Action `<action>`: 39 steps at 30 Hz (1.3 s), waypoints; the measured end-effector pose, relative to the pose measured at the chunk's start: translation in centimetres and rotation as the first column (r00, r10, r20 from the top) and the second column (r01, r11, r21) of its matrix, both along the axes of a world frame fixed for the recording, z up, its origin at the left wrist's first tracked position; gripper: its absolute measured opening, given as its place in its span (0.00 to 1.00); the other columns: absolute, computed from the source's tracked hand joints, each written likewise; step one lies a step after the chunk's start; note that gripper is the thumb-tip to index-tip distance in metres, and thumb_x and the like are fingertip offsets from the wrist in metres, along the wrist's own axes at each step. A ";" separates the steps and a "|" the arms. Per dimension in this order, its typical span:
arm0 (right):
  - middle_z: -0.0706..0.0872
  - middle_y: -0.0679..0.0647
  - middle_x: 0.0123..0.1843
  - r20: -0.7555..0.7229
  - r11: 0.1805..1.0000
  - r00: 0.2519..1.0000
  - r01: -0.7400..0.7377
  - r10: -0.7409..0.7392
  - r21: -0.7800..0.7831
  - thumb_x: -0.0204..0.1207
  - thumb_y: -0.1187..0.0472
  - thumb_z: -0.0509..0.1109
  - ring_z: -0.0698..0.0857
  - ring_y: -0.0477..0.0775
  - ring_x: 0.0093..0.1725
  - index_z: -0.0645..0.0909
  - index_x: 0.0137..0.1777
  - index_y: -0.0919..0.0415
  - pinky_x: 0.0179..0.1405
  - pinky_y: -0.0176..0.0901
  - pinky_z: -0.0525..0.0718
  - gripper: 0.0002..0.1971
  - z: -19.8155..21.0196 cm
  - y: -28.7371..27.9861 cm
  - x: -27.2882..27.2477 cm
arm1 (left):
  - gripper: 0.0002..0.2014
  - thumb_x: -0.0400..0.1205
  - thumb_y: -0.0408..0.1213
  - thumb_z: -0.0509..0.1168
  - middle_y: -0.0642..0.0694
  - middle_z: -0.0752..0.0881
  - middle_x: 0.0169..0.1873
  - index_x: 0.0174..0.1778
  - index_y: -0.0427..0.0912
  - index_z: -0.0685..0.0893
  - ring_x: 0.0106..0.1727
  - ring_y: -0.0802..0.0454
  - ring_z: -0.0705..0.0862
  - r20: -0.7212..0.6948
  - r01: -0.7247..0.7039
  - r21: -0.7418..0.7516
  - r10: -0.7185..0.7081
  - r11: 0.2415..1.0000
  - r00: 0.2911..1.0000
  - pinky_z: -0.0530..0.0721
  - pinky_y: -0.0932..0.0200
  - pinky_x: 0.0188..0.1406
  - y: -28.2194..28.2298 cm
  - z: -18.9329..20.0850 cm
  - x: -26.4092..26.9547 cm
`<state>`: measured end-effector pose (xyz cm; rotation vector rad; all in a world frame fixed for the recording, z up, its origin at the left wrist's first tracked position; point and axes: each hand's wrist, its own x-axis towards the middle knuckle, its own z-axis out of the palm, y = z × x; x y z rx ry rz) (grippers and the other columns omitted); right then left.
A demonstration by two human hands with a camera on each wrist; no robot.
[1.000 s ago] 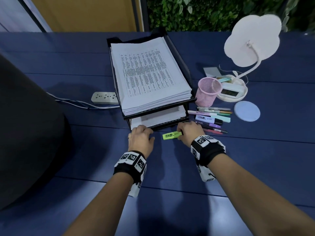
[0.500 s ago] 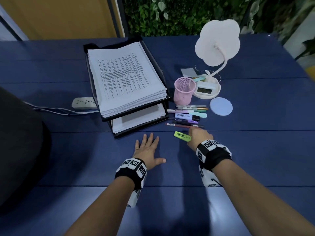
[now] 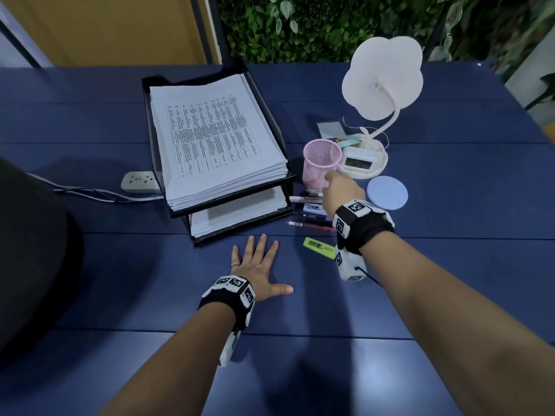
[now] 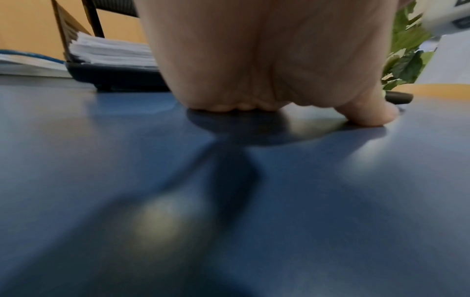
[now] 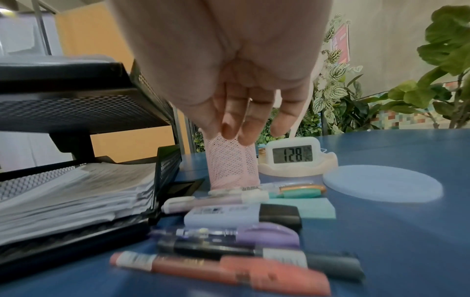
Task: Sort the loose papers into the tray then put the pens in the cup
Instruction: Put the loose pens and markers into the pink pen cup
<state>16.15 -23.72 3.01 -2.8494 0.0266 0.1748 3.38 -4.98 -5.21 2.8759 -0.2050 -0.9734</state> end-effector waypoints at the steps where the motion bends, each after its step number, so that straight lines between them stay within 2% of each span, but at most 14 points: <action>1: 0.79 0.63 0.64 0.019 0.999 1.000 0.007 -0.008 0.039 0.78 0.66 0.61 0.80 0.67 0.63 0.69 0.70 0.59 0.60 0.59 0.79 0.21 0.1 0.1 0.6 | 0.55 0.68 0.79 0.54 0.50 0.25 0.79 0.80 0.58 0.30 0.79 0.45 0.22 -0.004 -0.006 0.002 0.006 1.000 1.000 0.25 0.34 0.73 0.0 0.0 0.2; 4: 0.78 0.64 0.64 -0.005 0.998 1.000 0.002 -0.002 0.061 0.76 0.68 0.59 0.80 0.69 0.62 0.59 0.78 0.56 0.59 0.60 0.79 0.29 0.2 0.3 2.2 | 0.55 0.67 0.80 0.53 0.51 0.24 0.79 0.80 0.60 0.29 0.78 0.45 0.21 -0.019 -0.006 0.007 0.006 1.000 1.000 0.25 0.32 0.73 0.0 0.0 0.7; 8: 0.82 0.67 0.60 -0.033 0.999 0.999 -0.017 0.018 0.035 0.76 0.70 0.57 0.82 0.69 0.60 0.67 0.72 0.59 0.53 0.54 0.79 0.24 -0.2 0.1 3.6 | 0.55 0.67 0.80 0.53 0.51 0.24 0.79 0.79 0.61 0.29 0.78 0.44 0.21 -0.033 0.003 0.001 -0.003 1.000 0.999 0.25 0.31 0.72 0.1 -0.1 1.1; 12: 0.83 0.69 0.58 0.009 0.995 0.999 0.036 -0.037 0.098 0.80 0.66 0.58 0.83 0.69 0.57 0.75 0.65 0.62 0.52 0.51 0.80 0.15 -0.6 0.0 3.5 | 0.55 0.66 0.80 0.54 0.52 0.23 0.78 0.79 0.62 0.28 0.77 0.45 0.20 -0.043 0.004 -0.005 -0.004 1.000 0.999 0.24 0.30 0.70 0.1 -0.3 1.6; 15: 0.84 0.69 0.56 0.040 0.985 0.997 0.053 -0.061 0.164 0.80 0.65 0.58 0.83 0.70 0.55 0.77 0.61 0.61 0.50 0.52 0.80 0.12 -0.4 -0.4 2.6 | 0.56 0.65 0.81 0.54 0.53 0.23 0.78 0.79 0.61 0.28 0.77 0.45 0.20 -0.039 0.000 -0.009 0.000 1.000 0.999 0.23 0.31 0.70 0.1 -0.4 1.7; 18: 0.84 0.70 0.52 0.063 0.978 0.995 0.058 -0.072 0.200 0.81 0.62 0.58 0.83 0.71 0.52 0.77 0.59 0.62 0.48 0.53 0.80 0.10 0.0 -0.9 0.9 | 0.59 0.65 0.80 0.56 0.54 0.25 0.79 0.80 0.57 0.29 0.78 0.47 0.22 -0.017 -0.027 -0.027 0.027 0.999 0.999 0.24 0.33 0.72 0.1 -0.1 1.4; 24: 0.85 0.70 0.48 0.123 0.969 0.991 0.013 -0.045 0.248 0.80 0.61 0.60 0.83 0.70 0.51 0.77 0.54 0.63 0.44 0.53 0.79 0.08 1.1 -1.6 -3.7 | 0.58 0.71 0.69 0.65 0.49 0.31 0.82 0.83 0.46 0.33 0.82 0.47 0.31 -0.022 -0.078 -0.104 0.076 0.992 0.997 0.34 0.40 0.79 0.4 1.2 1.3; 29: 0.87 0.63 0.46 0.184 0.938 0.982 -0.106 0.046 0.330 0.78 0.62 0.65 0.83 0.67 0.48 0.80 0.50 0.61 0.43 0.51 0.81 0.05 1.8 -1.5 -7.9 | 0.49 0.79 0.53 0.68 0.44 0.39 0.84 0.84 0.42 0.41 0.84 0.46 0.39 -0.022 -0.132 -0.208 0.130 0.969 0.991 0.43 0.45 0.82 1.0 2.2 -0.2; 31: 0.88 0.61 0.45 0.154 0.925 0.983 -0.149 0.100 0.350 0.76 0.62 0.65 0.84 0.66 0.47 0.80 0.48 0.58 0.43 0.50 0.82 0.04 1.4 -1.2 -9.2 | 0.44 0.82 0.47 0.66 0.42 0.48 0.84 0.84 0.42 0.44 0.84 0.47 0.48 -0.011 -0.214 -0.325 0.223 0.921 0.975 0.50 0.51 0.82 1.5 2.5 -1.1; 34: 0.87 0.59 0.46 0.072 0.923 0.981 -0.192 0.178 0.335 0.75 0.63 0.66 0.84 0.64 0.47 0.81 0.47 0.57 0.44 0.48 0.82 0.04 0.7 -0.7 -10.7 | 0.42 0.82 0.45 0.67 0.40 0.65 0.80 0.84 0.45 0.46 0.80 0.46 0.66 -0.015 -0.361 -0.516 0.414 0.777 0.910 0.64 0.58 0.75 2.1 3.0 -1.9; 37: 0.87 0.57 0.47 0.036 0.917 0.969 -0.243 0.244 0.315 0.75 0.63 0.68 0.84 0.61 0.49 0.83 0.49 0.58 0.46 0.47 0.80 0.05 0.2 0.0 -11.9 | 0.41 0.81 0.45 0.67 0.36 0.74 0.74 0.84 0.48 0.48 0.75 0.43 0.74 -0.054 -0.450 -0.638 0.546 0.625 0.836 0.71 0.58 0.70 2.0 3.5 -1.9; 39: 0.87 0.56 0.48 0.031 0.908 0.962 -0.267 0.271 0.323 0.75 0.63 0.69 0.84 0.59 0.51 0.84 0.50 0.57 0.49 0.46 0.81 0.06 -0.1 0.5 -12.5 | 0.34 0.83 0.42 0.65 0.36 0.81 0.66 0.83 0.46 0.56 0.69 0.44 0.79 -0.036 -0.453 -0.732 0.635 0.509 0.772 0.72 0.64 0.61 1.8 3.9 -1.8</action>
